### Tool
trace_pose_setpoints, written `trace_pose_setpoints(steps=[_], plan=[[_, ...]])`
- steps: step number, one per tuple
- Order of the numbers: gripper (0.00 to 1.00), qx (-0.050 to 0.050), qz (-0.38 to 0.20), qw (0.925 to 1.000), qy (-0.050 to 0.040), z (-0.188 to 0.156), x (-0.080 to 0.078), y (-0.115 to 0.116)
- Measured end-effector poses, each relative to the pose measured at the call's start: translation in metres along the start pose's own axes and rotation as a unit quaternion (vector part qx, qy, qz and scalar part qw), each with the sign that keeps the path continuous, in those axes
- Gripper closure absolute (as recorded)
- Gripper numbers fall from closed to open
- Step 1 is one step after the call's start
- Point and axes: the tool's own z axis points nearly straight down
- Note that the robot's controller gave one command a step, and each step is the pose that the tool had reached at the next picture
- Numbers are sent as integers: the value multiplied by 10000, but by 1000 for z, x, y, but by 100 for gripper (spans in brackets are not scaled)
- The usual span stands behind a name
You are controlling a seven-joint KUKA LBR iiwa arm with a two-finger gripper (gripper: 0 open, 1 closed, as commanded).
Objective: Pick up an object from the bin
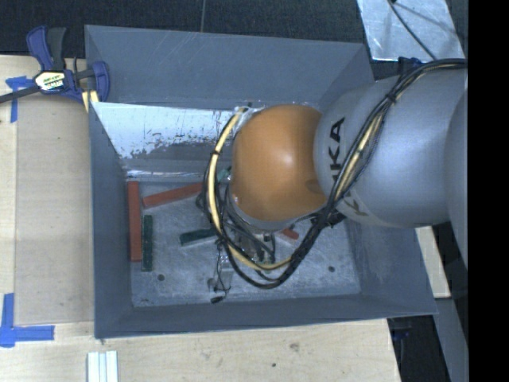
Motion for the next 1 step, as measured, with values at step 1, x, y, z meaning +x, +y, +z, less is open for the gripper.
trace_pose_setpoints(steps=[1], plan=[[0, 3, -76, 10000, -8, 108, -46, -20]])
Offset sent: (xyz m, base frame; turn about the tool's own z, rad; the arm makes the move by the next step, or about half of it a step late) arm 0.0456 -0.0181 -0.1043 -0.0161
